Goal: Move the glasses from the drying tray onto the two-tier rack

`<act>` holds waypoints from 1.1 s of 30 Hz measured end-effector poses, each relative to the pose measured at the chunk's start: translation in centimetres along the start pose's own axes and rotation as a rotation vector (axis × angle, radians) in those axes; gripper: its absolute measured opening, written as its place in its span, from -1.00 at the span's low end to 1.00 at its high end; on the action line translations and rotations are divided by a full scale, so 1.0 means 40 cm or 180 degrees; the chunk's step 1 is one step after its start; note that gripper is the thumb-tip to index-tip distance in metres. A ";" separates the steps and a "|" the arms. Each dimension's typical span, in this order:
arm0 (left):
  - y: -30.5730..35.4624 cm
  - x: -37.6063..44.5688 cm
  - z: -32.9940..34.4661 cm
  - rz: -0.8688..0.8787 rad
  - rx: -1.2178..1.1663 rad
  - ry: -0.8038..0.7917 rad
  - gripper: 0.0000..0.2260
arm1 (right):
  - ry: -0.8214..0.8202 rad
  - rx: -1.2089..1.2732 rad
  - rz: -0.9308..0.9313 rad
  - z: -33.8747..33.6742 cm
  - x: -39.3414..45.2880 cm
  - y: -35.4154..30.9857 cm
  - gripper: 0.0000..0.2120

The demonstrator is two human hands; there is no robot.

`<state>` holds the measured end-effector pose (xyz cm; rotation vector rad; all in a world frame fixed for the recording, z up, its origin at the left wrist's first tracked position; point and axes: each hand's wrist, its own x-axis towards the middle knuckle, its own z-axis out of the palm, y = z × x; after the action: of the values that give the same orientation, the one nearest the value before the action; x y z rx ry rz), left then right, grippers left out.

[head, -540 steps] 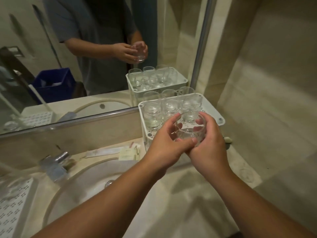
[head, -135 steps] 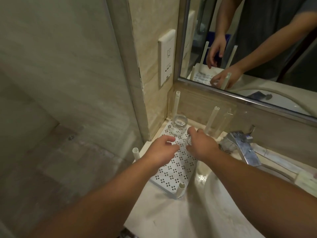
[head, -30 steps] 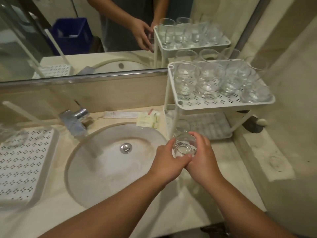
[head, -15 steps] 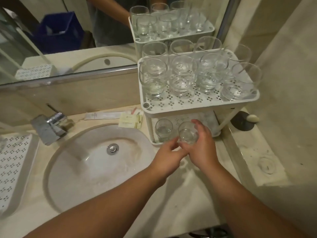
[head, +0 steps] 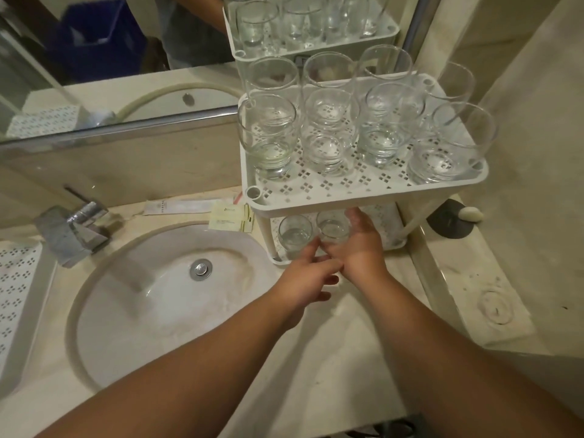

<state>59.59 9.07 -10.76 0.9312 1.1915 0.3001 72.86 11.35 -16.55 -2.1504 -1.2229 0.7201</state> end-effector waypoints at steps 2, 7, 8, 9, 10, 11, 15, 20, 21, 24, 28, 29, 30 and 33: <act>-0.001 0.006 0.001 -0.0046 -0.0055 -0.0013 -0.14 | -0.0031 -0.0056 -0.0006 0.007 0.006 0.002 -0.27; -0.004 0.020 -0.006 -0.0131 -0.0090 -0.0064 -0.19 | -0.0105 -0.0131 0.0005 0.019 0.017 0.012 -0.26; -0.003 0.021 -0.007 -0.0143 -0.0084 -0.0071 -0.19 | -0.0118 -0.0123 0.0023 0.021 0.017 0.015 -0.25; -0.002 0.022 -0.007 -0.0154 -0.0076 -0.0074 -0.18 | -0.0123 -0.0100 0.0045 0.024 0.018 0.018 -0.25; -0.002 0.022 -0.007 -0.0166 -0.0071 -0.0077 -0.17 | -0.0136 -0.0057 0.0072 0.027 0.017 0.021 -0.25; -0.002 0.022 -0.007 -0.0177 -0.0068 -0.0083 -0.16 | -0.0161 0.0009 0.0104 0.030 0.017 0.024 -0.26; -0.003 0.022 -0.002 -0.0244 -0.0053 -0.0130 -0.17 | -0.0299 0.0266 0.0293 0.041 0.017 0.032 -0.24; -0.009 0.028 -0.004 -0.0273 -0.0035 -0.0143 -0.29 | -0.0342 0.0227 0.0265 0.045 0.014 0.035 -0.22; -0.010 0.025 -0.008 -0.0263 -0.0046 -0.0146 -0.28 | -0.0334 0.0179 0.0250 0.046 0.014 0.034 -0.21; -0.013 0.010 -0.028 -0.0220 -0.0045 -0.0154 -0.25 | -0.0221 -0.0063 0.0286 0.046 0.004 0.024 -0.17; -0.020 -0.012 -0.066 -0.0188 -0.0121 -0.0105 -0.30 | 0.0214 -0.0417 0.0379 0.051 -0.042 -0.014 -0.17; -0.019 -0.020 -0.076 -0.0175 -0.0141 -0.0101 -0.30 | 0.0321 -0.0393 0.0360 0.056 -0.063 -0.026 -0.18; -0.019 -0.028 -0.087 -0.0153 -0.0143 -0.0102 -0.29 | 0.0431 -0.0323 0.0314 0.062 -0.087 -0.038 -0.21; -0.022 -0.054 -0.129 -0.0094 -0.0037 -0.0099 -0.39 | 0.0786 -0.0159 0.0028 0.080 -0.163 -0.070 -0.27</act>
<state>53.95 9.50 -10.33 0.9045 1.1728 0.2678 66.17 7.46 -15.72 -2.2094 -1.1113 0.4155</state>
